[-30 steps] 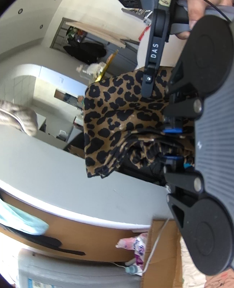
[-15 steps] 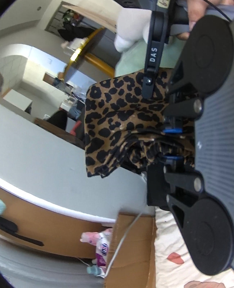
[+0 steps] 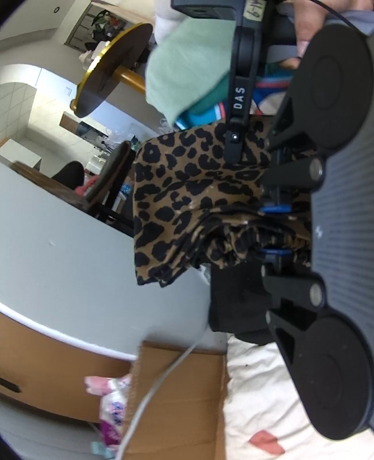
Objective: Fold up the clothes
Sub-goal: 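Lower the held leopard garment onto the folded black garment with both tools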
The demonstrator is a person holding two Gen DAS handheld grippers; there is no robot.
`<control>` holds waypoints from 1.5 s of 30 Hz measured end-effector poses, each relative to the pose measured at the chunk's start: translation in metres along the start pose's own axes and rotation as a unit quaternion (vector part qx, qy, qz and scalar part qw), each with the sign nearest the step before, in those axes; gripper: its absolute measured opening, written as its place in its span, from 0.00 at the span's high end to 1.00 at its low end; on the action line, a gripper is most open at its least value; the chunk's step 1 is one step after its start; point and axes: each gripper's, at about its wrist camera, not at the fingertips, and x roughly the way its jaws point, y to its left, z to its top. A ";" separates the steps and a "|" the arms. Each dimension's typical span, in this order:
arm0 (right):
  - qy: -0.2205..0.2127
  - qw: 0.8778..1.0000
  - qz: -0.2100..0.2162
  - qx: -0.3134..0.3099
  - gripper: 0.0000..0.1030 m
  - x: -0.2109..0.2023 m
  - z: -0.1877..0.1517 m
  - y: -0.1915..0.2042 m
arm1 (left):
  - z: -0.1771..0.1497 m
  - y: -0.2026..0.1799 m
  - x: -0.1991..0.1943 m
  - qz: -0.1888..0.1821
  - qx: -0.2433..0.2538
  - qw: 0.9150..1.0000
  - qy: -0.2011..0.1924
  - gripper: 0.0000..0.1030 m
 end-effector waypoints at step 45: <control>0.056 0.998 -0.028 -0.025 0.94 0.227 0.008 -0.004 | 0.011 0.113 0.157 0.006 -0.065 0.996 0.060 0.77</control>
